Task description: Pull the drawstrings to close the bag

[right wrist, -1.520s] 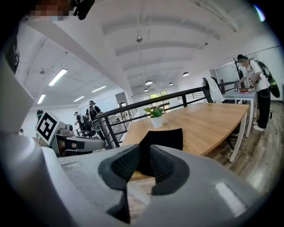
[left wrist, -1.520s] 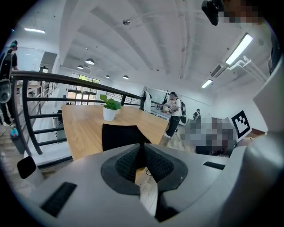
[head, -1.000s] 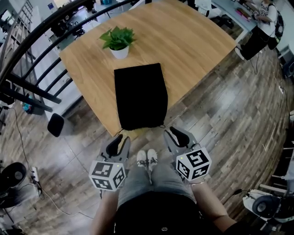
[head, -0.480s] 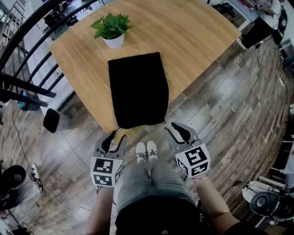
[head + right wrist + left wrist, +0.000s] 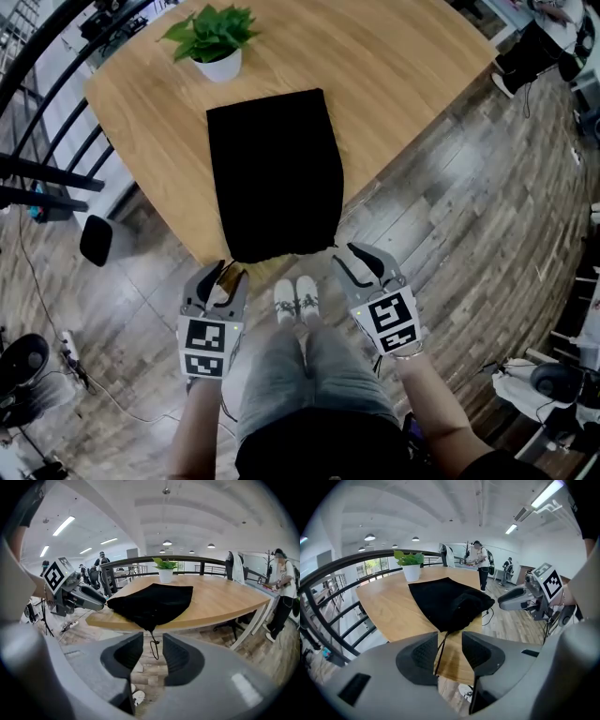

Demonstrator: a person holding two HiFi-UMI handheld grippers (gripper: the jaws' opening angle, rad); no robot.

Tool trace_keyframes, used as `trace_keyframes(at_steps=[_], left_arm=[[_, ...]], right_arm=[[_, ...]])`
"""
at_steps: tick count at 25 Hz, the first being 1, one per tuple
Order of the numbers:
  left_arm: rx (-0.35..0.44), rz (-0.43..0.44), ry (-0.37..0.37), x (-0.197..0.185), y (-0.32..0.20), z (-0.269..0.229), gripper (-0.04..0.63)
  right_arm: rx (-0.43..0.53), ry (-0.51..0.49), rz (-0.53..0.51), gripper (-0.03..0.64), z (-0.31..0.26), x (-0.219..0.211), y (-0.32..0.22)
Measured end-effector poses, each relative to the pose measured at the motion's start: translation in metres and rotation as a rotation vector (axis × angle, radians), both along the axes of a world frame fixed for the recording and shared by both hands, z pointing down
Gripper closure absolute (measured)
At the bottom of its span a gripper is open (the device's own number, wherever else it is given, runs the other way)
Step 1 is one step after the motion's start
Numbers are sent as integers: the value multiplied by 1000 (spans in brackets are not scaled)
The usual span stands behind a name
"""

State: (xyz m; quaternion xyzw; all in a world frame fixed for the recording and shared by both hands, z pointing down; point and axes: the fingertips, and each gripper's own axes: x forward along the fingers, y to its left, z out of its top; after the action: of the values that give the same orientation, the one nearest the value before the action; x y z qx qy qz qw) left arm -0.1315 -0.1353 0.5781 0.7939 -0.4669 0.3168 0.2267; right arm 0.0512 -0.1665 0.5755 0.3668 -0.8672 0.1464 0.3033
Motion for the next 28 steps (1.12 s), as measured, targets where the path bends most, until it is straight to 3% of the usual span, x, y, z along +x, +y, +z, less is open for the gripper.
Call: trace_keyframes(at_steps=[6, 17, 20, 24, 28], left_arm=[[-5, 45, -46, 1, -5, 8, 442], [-24, 92, -43, 5, -8, 20, 443], [-22, 96, -42, 4, -10, 21, 444], [-24, 97, -40, 6, -10, 21, 455], [-26, 103, -53, 10, -7, 21, 548]], right_arm=[[5, 39, -50, 488, 21, -4, -7], [70, 117, -144, 471, 45, -21, -23], [75, 117, -146, 487, 48, -25, -27], [100, 122, -137, 582, 45, -25, -30], [101, 123, -129, 615, 43, -20, -25]])
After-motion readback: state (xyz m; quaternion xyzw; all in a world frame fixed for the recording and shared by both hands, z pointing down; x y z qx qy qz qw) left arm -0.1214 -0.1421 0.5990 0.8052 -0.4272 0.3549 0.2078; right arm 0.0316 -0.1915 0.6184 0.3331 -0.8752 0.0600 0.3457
